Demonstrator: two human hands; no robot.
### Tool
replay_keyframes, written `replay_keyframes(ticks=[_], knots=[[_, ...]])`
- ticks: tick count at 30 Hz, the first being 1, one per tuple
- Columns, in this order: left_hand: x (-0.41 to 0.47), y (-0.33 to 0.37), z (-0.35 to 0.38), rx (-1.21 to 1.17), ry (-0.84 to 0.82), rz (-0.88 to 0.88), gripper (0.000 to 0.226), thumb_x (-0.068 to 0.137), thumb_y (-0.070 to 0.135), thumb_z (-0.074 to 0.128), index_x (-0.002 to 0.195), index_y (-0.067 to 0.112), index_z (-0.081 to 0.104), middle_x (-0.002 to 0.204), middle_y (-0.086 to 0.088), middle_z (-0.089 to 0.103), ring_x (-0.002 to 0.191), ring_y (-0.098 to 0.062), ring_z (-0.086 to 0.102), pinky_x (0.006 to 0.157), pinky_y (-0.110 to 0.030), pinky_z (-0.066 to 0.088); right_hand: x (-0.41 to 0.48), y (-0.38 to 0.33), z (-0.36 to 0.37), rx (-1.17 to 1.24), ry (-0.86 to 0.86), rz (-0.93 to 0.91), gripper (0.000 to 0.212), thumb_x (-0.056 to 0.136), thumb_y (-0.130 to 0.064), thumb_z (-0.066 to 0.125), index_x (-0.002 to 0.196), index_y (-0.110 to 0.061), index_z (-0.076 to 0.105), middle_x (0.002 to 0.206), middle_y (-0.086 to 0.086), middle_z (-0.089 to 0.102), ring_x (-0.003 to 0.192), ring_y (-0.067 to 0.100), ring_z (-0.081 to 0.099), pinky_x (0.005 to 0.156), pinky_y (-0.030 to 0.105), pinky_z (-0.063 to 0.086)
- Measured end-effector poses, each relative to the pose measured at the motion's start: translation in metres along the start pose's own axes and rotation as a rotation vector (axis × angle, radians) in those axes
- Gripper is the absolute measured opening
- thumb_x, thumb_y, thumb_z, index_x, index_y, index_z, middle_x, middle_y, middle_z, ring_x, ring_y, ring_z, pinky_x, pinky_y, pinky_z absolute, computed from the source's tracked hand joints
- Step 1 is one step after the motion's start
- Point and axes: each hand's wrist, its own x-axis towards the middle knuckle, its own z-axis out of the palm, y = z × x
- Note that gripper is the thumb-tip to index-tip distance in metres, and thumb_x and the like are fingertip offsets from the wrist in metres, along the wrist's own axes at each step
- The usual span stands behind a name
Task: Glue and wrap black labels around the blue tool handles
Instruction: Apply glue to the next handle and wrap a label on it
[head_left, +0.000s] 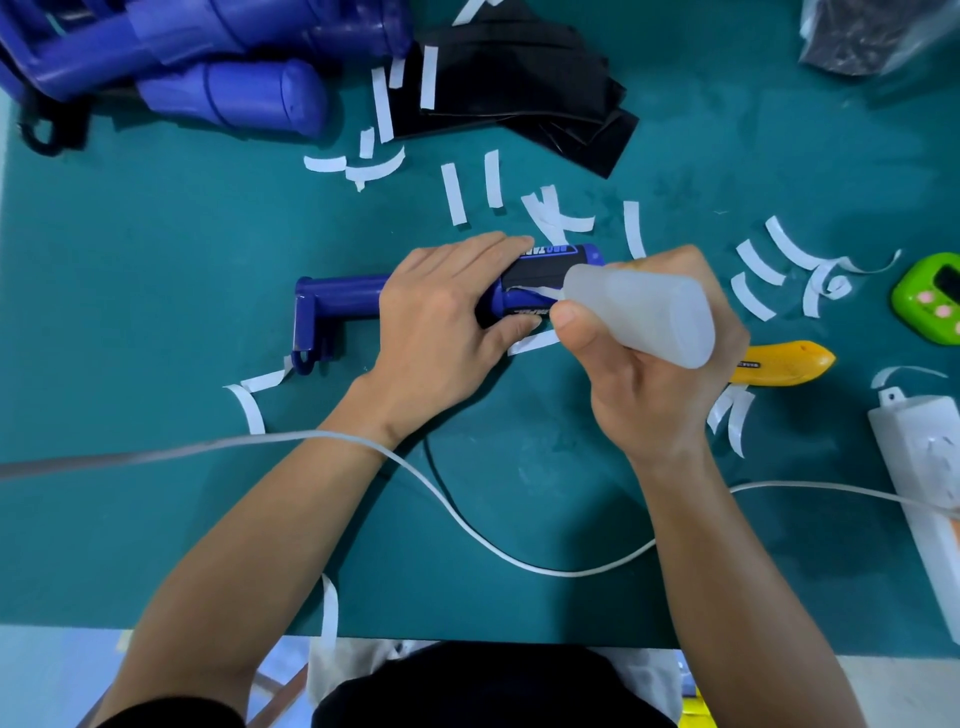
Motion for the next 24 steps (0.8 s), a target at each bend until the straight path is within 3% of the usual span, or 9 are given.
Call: replay_keyframes(ticks=[9, 17, 24], knots=[[0.0002, 0.0001, -0.0003, 0.007, 0.003, -0.010, 0.061, 0.083, 0.052, 0.083, 0.135, 0.022, 0.069, 0.133, 0.004, 0.070, 0.117, -0.018, 0.066, 0.100, -0.030, 0.041, 0.0025, -0.0001, -0.0024, -0.040, 0.019, 0.005, 0.021, 0.087, -0.023, 0.078, 0.094, -0.018, 0.059, 0.091, -0.037, 0.059, 0.074, -0.005, 0.056, 0.066, 0.010, 0.043], [0.0005, 0.0003, -0.0005, 0.007, 0.013, 0.000, 0.060, 0.083, 0.051, 0.084, 0.134, 0.021, 0.069, 0.132, 0.004, 0.070, 0.115, -0.018, 0.066, 0.098, -0.030, 0.041, 0.0040, -0.0012, -0.0044, -0.057, 0.044, 0.007, 0.021, 0.087, -0.027, 0.078, 0.093, -0.019, 0.058, 0.087, -0.034, 0.057, 0.070, 0.006, 0.056, 0.062, 0.018, 0.044], [0.0005, 0.0009, -0.0021, 0.006, -0.003, -0.008, 0.060, 0.084, 0.051, 0.084, 0.134, 0.022, 0.069, 0.133, 0.004, 0.070, 0.116, -0.019, 0.066, 0.099, -0.029, 0.040, 0.0064, -0.0041, -0.0082, -0.091, 0.058, 0.017, 0.023, 0.087, -0.028, 0.079, 0.092, -0.021, 0.058, 0.084, -0.035, 0.057, 0.070, 0.005, 0.055, 0.061, 0.016, 0.044]])
